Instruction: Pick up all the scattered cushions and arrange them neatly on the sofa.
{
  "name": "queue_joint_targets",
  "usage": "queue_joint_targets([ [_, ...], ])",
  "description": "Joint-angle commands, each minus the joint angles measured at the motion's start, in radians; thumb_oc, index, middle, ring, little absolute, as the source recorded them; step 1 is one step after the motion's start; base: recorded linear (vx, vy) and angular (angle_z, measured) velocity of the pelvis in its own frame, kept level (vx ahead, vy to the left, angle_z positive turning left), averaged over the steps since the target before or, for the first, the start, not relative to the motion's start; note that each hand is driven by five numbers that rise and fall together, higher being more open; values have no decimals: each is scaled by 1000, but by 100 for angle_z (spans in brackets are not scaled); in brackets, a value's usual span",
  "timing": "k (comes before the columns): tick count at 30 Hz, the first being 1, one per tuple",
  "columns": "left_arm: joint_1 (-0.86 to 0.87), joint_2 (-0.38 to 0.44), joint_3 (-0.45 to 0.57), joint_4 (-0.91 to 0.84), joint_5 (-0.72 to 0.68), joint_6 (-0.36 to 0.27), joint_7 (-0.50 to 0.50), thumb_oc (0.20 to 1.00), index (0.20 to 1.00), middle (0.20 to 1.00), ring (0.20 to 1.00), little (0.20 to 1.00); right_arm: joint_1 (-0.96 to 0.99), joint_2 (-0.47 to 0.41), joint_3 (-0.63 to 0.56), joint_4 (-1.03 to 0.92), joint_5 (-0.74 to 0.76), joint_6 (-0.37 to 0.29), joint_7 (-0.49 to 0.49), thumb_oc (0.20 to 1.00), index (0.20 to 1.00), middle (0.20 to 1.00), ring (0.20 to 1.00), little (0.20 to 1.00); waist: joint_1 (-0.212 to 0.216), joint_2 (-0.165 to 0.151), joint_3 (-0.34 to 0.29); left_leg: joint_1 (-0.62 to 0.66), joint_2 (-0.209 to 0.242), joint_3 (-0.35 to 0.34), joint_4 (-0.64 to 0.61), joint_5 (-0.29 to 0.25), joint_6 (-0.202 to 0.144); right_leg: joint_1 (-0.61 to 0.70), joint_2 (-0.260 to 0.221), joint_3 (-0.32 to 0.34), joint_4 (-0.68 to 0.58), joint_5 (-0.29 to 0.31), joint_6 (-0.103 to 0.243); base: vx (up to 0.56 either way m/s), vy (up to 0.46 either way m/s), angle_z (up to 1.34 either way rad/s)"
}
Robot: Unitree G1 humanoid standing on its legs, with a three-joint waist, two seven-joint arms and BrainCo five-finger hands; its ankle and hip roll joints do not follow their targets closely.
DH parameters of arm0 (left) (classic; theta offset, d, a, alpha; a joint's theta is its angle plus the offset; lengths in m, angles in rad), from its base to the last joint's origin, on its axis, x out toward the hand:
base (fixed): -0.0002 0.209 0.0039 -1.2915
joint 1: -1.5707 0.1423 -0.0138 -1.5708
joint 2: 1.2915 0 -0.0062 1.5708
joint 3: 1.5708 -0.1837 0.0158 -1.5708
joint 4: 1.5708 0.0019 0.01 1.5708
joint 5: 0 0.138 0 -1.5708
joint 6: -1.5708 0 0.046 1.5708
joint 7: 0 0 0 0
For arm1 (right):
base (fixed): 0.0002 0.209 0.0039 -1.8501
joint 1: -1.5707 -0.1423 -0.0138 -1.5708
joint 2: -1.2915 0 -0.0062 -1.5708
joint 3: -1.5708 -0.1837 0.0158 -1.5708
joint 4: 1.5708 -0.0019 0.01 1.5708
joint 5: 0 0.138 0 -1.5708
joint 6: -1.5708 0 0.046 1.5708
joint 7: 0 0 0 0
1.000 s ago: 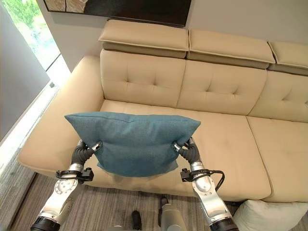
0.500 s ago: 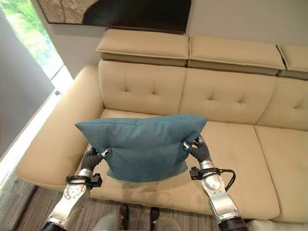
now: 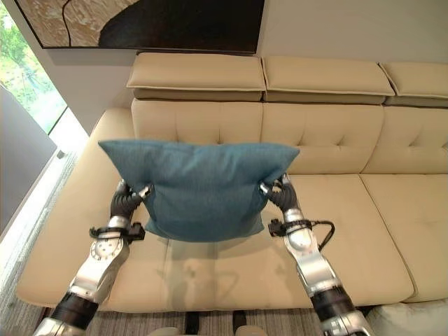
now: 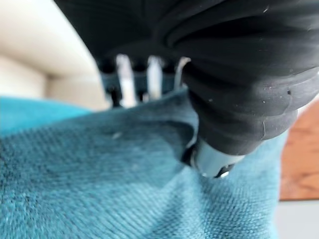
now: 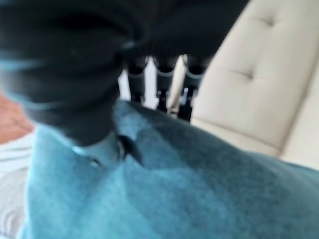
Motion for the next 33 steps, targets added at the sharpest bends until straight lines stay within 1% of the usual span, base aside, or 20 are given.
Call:
queue_joint_targets([
  [1,-200,-9,-79,36,15,-105,34,200,200,200,200,200,-154,5,42,-16,-7,-67,-51,200,200,200,200,200,13,-9,-82,-11,31,38,31,-107,-36,-37,-4,-24,18,-12,61,-128,-23,-17],
  [3,-389,-5,-133,141,-4,-116,82,200,200,200,200,200,-331,13,102,76,-2,-58,-107,200,200,200,200,200,11,-7,-49,-80,38,39,19,-81,-38,-120,2,-13,16,16,70,-198,-37,-21],
  [4,-393,-5,-133,144,-5,-117,82,200,200,200,200,200,-336,13,102,79,-2,-59,-108,200,200,200,200,200,11,-7,-49,-84,39,39,20,-80,-39,-124,2,-13,17,16,70,-178,-34,-8],
  [5,-479,-1,-157,198,-16,-123,101,200,200,200,200,200,-414,3,125,122,5,-54,-131,200,200,200,200,200,8,-6,-36,-126,40,36,16,-66,-41,-169,6,-9,16,31,72,-84,-20,0],
  [6,-483,-1,-157,201,-17,-125,101,200,200,200,200,200,-418,2,125,125,5,-55,-131,200,200,200,200,200,8,-6,-37,-130,40,35,17,-65,-41,-172,6,-10,16,31,72,-122,-27,1],
  [9,-595,10,-183,266,-39,-137,125,200,200,200,200,200,-530,-19,141,183,25,-51,-159,200,200,200,200,200,3,-3,-25,-202,42,25,12,-40,-48,-249,12,-13,18,50,72,-101,-24,0],
  [11,-690,21,-213,335,-56,-150,139,200,200,200,200,200,-620,-49,165,245,40,-50,-177,200,200,200,200,200,-3,-4,-22,-265,42,19,10,-15,-60,-306,13,-22,20,64,71,-84,-36,3],
  [15,-832,70,-247,462,-84,-160,137,200,200,200,200,200,-768,-97,210,353,79,-58,-190,200,200,200,200,200,-9,-6,-21,-349,43,10,7,16,-77,-384,13,-33,20,80,74,-50,-43,11],
  [19,-899,92,-267,521,-107,-167,130,200,200,200,200,200,-839,-107,238,408,104,-68,-194,200,200,200,200,200,-11,-9,-18,-383,43,6,7,27,-85,-415,15,-42,18,86,80,-27,-45,1],
  [20,-938,110,-281,548,-114,-173,126,200,200,200,200,200,-883,-128,260,434,112,-73,-195,200,200,200,200,200,-9,-12,-18,-403,43,5,7,32,-89,-433,17,-47,15,89,83,-14,-51,1],
  [23,-969,132,-297,560,-128,-177,121,200,200,200,200,200,-932,-151,284,444,119,-79,-197,200,200,200,200,200,-10,-15,-23,-424,44,-2,7,34,-93,-452,19,-53,14,88,85,5,-53,-2],
  [27,-994,140,-311,579,-131,-174,116,200,200,200,200,200,-954,-149,300,460,135,-84,-194,200,200,200,200,200,-8,-17,-19,-429,45,-8,7,36,-95,-458,19,-56,13,87,86,3,-48,8],
  [33,-1035,146,-332,636,-142,-170,106,200,200,200,200,200,-991,-151,338,501,148,-88,-182,200,200,200,200,200,-7,-11,-4,-466,46,-15,7,46,-98,-497,20,-63,15,93,87,0,0,0],
])
